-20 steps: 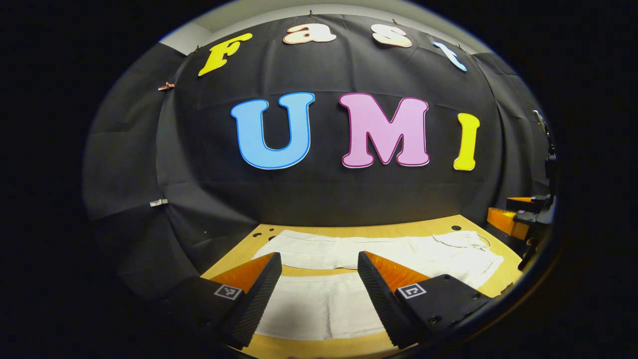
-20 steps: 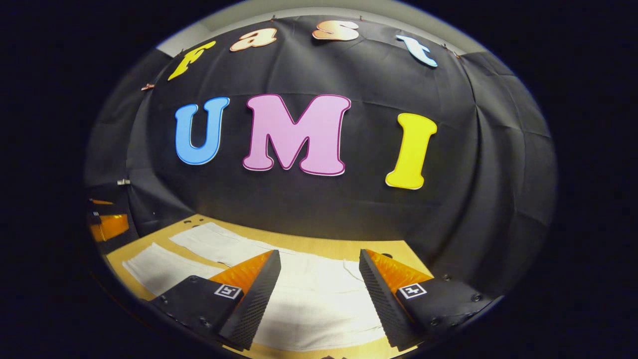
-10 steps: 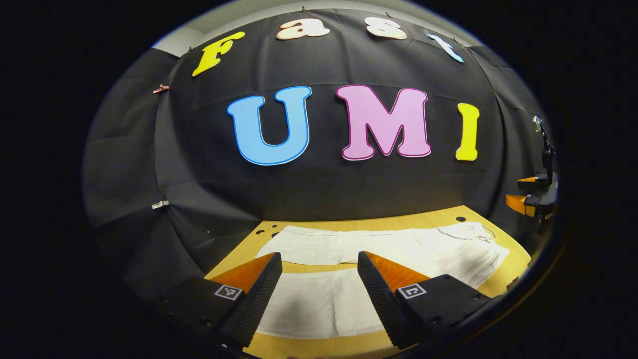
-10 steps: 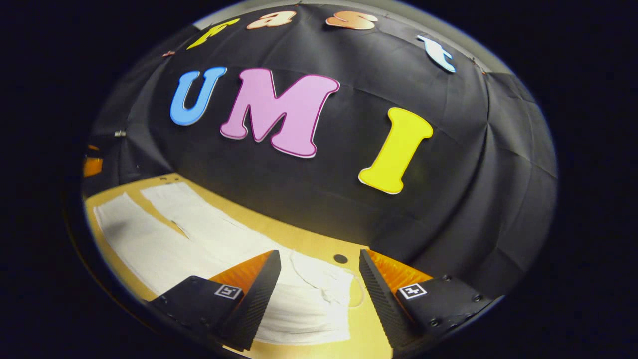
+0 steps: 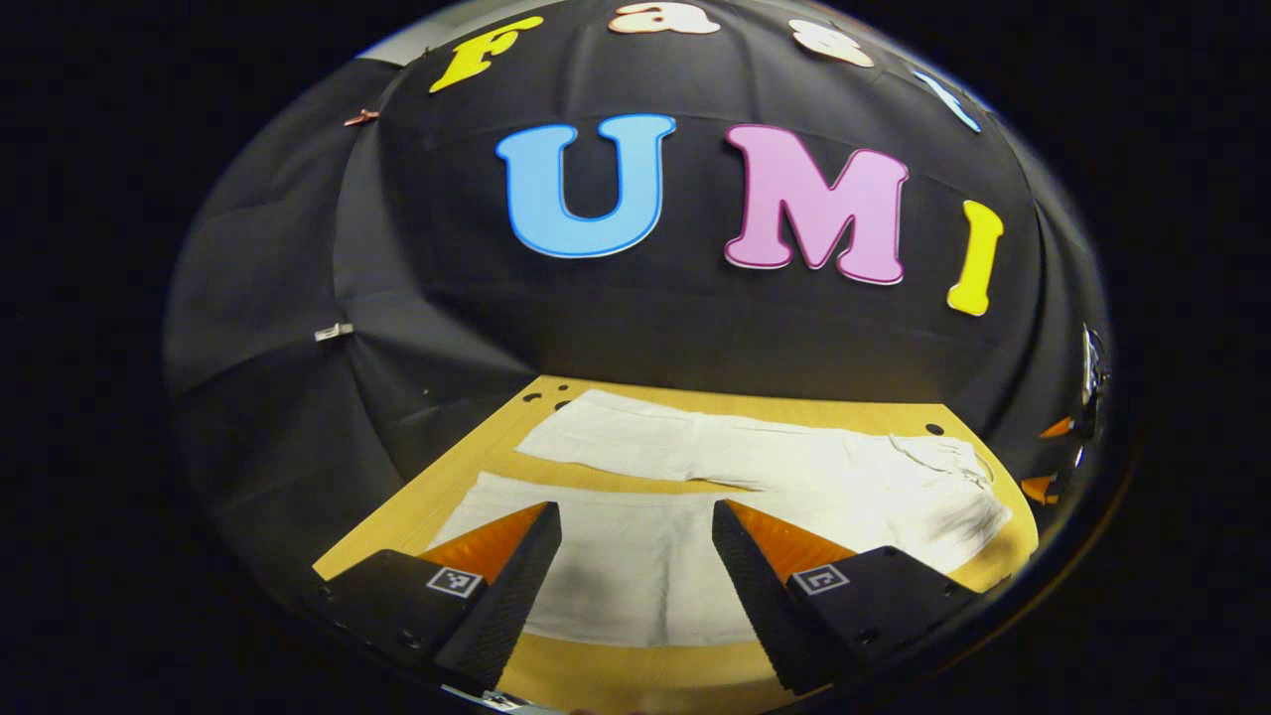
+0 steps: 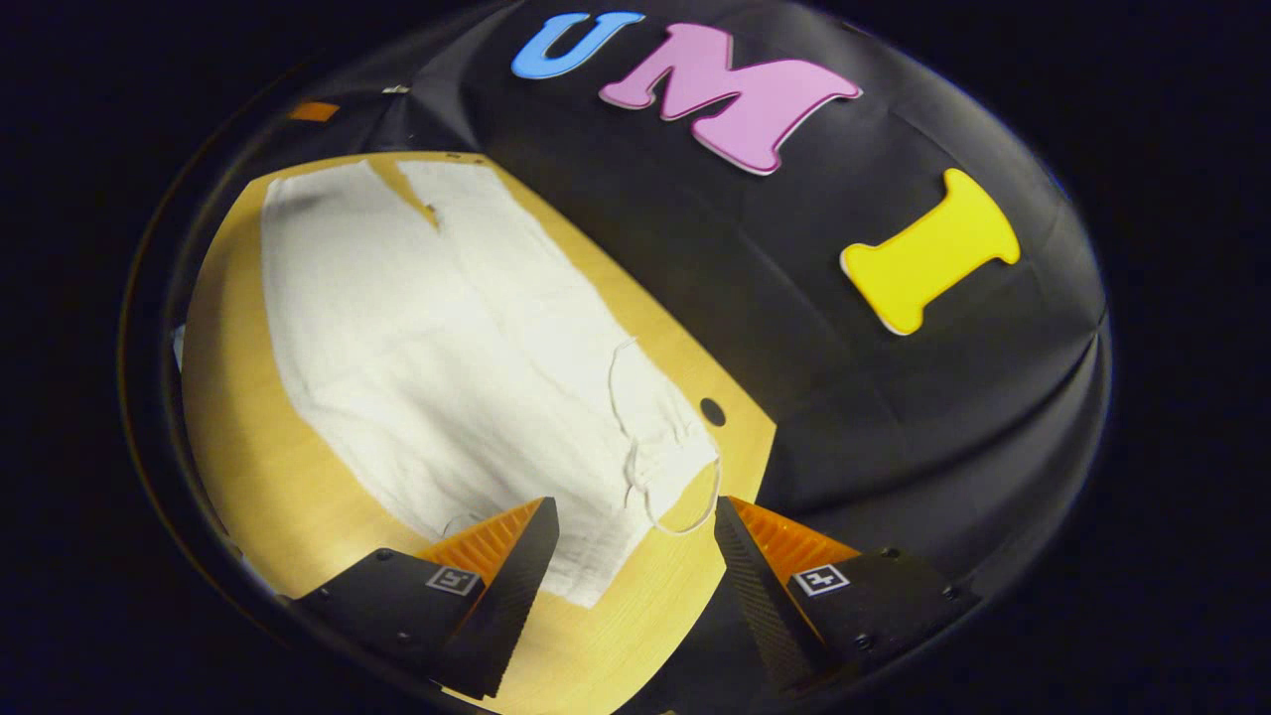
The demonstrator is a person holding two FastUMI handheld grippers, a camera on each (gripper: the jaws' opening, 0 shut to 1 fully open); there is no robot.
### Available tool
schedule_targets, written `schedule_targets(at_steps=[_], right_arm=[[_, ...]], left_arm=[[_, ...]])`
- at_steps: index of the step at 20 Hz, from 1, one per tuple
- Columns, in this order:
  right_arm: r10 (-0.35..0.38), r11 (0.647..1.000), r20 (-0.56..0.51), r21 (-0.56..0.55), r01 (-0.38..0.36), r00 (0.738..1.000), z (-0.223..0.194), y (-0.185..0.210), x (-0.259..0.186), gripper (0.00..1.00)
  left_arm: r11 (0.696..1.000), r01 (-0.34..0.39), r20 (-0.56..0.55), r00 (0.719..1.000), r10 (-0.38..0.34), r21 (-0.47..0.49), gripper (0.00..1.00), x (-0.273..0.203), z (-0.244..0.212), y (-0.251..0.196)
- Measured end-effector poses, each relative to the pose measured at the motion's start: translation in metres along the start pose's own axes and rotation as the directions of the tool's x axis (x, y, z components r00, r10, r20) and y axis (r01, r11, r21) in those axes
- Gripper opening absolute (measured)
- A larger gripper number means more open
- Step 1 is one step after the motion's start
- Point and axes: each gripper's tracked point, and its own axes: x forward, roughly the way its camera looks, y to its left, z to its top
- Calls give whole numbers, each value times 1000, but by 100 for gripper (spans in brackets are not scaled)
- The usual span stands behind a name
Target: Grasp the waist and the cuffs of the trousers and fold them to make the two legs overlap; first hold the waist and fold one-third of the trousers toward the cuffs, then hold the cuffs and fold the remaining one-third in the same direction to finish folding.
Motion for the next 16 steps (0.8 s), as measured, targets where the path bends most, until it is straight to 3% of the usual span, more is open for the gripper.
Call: schedule_targets(at_steps=[3,6,9,13,16], right_arm=[[44,989,-32,-138,-48,999,-25,12,7,98],[75,952,-71,-291,-93,995,-49,22,16,98],[88,945,-126,-302,-123,988,-76,28,25,98],[119,916,-120,-369,-155,986,-91,34,37,98],[75,897,-91,-429,-107,993,-87,26,49,95]], left_arm=[[999,-47,-34,998,47,2,97,-3,-14,20],[997,-79,-61,995,80,25,98,-6,-23,32],[995,-92,-76,993,93,24,98,-7,-25,33],[994,-85,-57,994,89,74,98,-6,-16,24],[988,-79,-30,996,83,136,98,-6,-4,12]])
